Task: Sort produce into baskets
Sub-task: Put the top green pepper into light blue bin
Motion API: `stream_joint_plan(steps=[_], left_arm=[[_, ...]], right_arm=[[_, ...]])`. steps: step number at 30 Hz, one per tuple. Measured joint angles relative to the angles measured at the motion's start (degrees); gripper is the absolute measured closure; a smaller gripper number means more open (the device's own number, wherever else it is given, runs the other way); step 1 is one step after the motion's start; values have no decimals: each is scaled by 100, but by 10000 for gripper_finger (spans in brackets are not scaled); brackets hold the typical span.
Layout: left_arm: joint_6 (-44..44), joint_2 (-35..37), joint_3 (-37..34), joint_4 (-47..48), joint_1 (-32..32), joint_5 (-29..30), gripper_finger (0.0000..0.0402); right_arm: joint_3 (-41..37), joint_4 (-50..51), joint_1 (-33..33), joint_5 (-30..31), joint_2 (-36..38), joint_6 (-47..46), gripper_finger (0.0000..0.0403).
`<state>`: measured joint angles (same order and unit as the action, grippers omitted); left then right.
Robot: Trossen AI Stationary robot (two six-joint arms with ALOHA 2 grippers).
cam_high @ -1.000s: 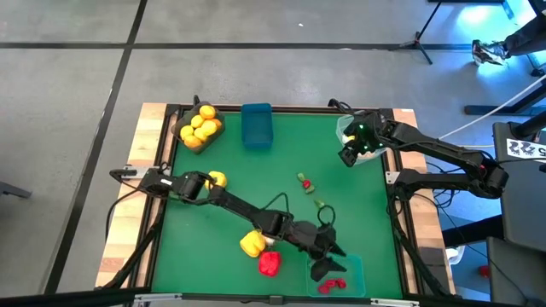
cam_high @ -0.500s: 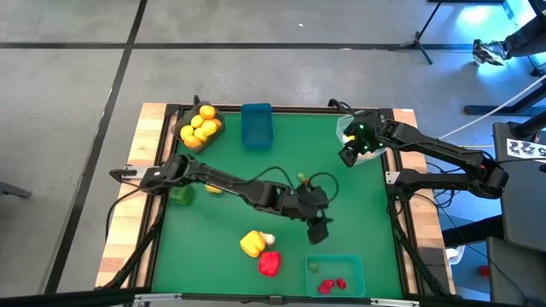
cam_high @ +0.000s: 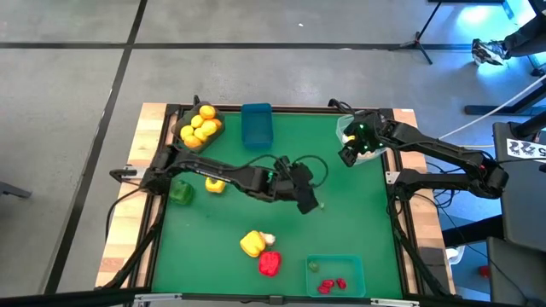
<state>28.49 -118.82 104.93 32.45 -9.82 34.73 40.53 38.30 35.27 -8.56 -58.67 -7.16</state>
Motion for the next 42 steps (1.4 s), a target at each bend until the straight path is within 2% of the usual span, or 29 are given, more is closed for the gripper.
stream_joint_plan(steps=[5, 10, 14, 16, 19, 22, 24, 28, 34, 42], left_arm=[[177, 1050, -1667, -946, 157, -162, 188], [218, 2149, -3829, -3201, 311, -750, 188], [386, 2613, -4948, -5195, 355, -531, 188], [595, 2648, -5244, -5629, 357, -320, 188], [607, 2516, -5433, -5664, 413, -141, 188], [168, 2435, -5413, -5794, 523, -157, 188], [-178, 2253, -5409, -5846, 617, -315, 187], [-884, 1921, -5268, -5925, 831, -1073, 176], [-1407, 1223, -4773, -6033, 1086, -1894, 135], [-2422, 819, -4505, -6046, 1273, -1995, 68]], right_arm=[[0, -155, 0, 46, 0, 0, 159], [0, -332, 0, 103, 0, -2, 159], [0, -435, 0, 105, 0, -119, 159], [0, -461, 0, 134, 0, -144, 159], [0, -504, 2, 149, 0, -156, 159], [0, -550, 1, 152, 0, -201, 159], [0, -568, 0, 155, 0, -280, 159], [0, -570, 0, 149, 0, -308, 159], [0, -564, 0, 148, 0, -372, 159], [0, -561, 0, 147, 0, -374, 159]])
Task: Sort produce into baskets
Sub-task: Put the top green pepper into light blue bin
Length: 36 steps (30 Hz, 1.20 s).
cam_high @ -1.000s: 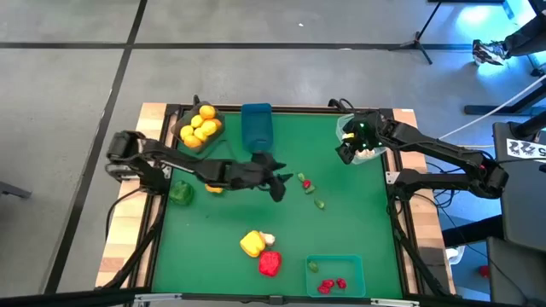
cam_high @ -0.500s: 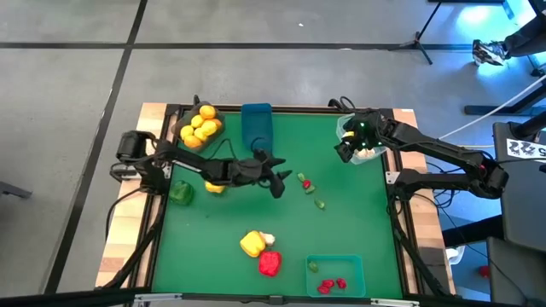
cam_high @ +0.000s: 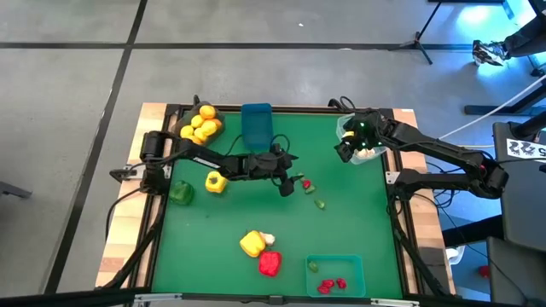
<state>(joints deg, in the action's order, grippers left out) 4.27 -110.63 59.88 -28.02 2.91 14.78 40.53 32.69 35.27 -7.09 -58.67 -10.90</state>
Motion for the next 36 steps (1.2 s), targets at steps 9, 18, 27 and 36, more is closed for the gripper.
stream_joint_plan(steps=[9, 18, 27, 36], left_arm=[[142, -113, 4, 110, 359, -768, 61], [-15, -839, 9, -522, 370, -863, 60], [-295, -1262, 130, -598, 373, -873, 60], [-504, -1515, 440, -614, 372, -1112, 60]], right_arm=[[0, -2, 0, 8, 0, 2, 159], [2, 15, 2, 17, 0, 2, 159], [1, 13, 1, 19, 0, 2, 159], [2, 19, 0, 20, 0, 2, 159]])
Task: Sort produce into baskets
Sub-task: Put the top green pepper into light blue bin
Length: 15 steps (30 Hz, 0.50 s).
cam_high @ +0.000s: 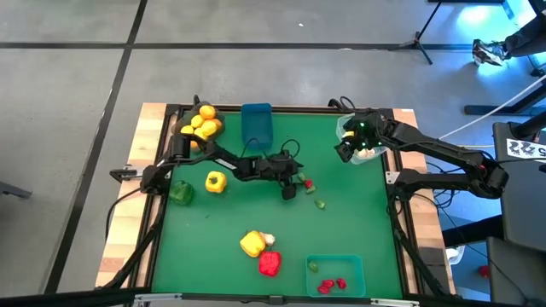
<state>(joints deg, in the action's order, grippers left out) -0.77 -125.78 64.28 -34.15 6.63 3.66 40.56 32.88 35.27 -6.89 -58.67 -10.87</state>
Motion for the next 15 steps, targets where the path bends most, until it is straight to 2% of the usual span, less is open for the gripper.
stream_joint_plan(steps=[7, 15], left_arm=[[-90, -55, 100, 117, 55, -296, 60], [59, -177, 110, 157, 46, -314, 70]], right_arm=[[0, 1, 2, -1, 0, 2, 159], [-2, 1, 0, 28, 0, 7, 159]])
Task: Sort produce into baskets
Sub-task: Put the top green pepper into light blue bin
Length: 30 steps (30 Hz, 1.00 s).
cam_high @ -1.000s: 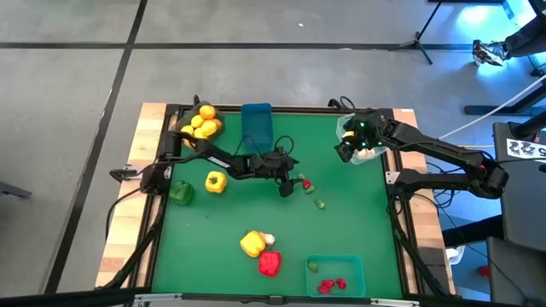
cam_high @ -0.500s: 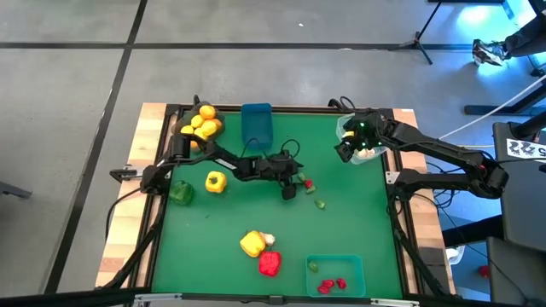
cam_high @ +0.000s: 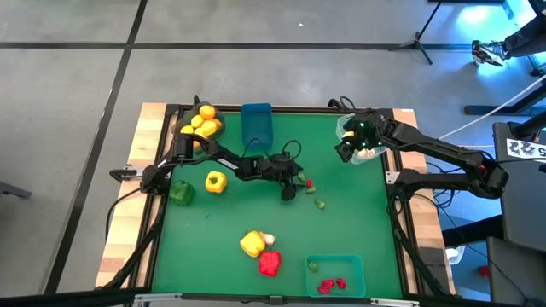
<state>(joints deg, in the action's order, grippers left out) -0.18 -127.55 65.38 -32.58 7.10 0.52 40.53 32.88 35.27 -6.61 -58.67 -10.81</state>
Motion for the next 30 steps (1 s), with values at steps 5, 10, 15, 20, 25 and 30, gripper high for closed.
stream_joint_plan(steps=[5, 10, 15, 20, 25, 30], left_arm=[[21, -2, 0, 18, -30, 2, 108], [106, -2, 0, 15, -29, 11, 144], [180, -2, -1, 14, -27, 37, 170], [445, -2, -2, 3, -24, 39, 190], [758, -2, -8, -79, -24, 35, 212], [929, -2, 46, -105, -38, -29, 234]], right_arm=[[2, 0, 2, 0, 0, 0, 159], [2, 0, 1, 0, 0, 0, 159], [2, 0, 1, 0, 0, 0, 159], [2, 0, 2, 0, 0, 0, 159], [2, 0, 0, 0, 0, 0, 159], [2, 1, 0, 72, 0, 1, 159]])
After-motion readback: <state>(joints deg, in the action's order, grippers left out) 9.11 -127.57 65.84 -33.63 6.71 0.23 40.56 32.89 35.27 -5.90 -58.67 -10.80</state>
